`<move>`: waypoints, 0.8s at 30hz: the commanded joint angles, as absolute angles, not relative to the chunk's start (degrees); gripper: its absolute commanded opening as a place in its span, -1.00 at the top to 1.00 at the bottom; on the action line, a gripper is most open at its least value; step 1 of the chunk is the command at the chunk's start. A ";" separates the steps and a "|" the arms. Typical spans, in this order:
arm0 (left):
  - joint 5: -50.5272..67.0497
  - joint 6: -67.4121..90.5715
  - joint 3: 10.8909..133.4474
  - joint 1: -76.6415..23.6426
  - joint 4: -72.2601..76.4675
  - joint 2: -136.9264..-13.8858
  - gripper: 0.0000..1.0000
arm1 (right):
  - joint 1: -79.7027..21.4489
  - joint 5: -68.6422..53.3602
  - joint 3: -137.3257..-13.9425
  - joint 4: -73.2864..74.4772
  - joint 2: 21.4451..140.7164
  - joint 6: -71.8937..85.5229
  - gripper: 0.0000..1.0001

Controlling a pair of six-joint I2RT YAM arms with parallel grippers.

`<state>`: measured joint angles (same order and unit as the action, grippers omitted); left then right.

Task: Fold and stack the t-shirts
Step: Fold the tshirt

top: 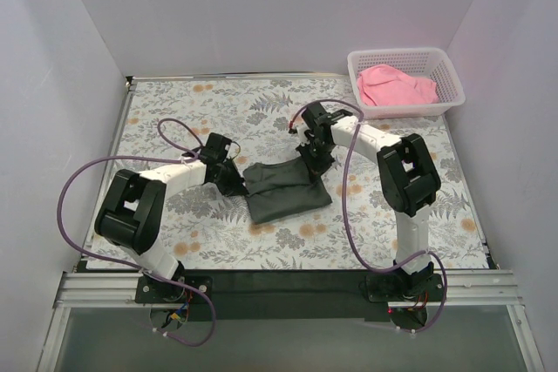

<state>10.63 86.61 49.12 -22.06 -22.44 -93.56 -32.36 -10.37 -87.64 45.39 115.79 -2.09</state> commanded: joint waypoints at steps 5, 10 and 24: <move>13.96 82.36 48.09 -21.97 -29.52 -89.58 1.00 | -32.61 -15.46 -73.41 40.17 110.50 1.13 0.97; 15.73 82.09 44.30 -23.90 -34.09 -82.19 1.00 | -34.98 -17.22 -63.65 38.94 103.29 4.04 0.97; 16.26 78.49 52.64 -25.05 -39.38 -69.08 1.00 | -35.86 -14.76 -66.27 44.21 86.40 7.56 0.97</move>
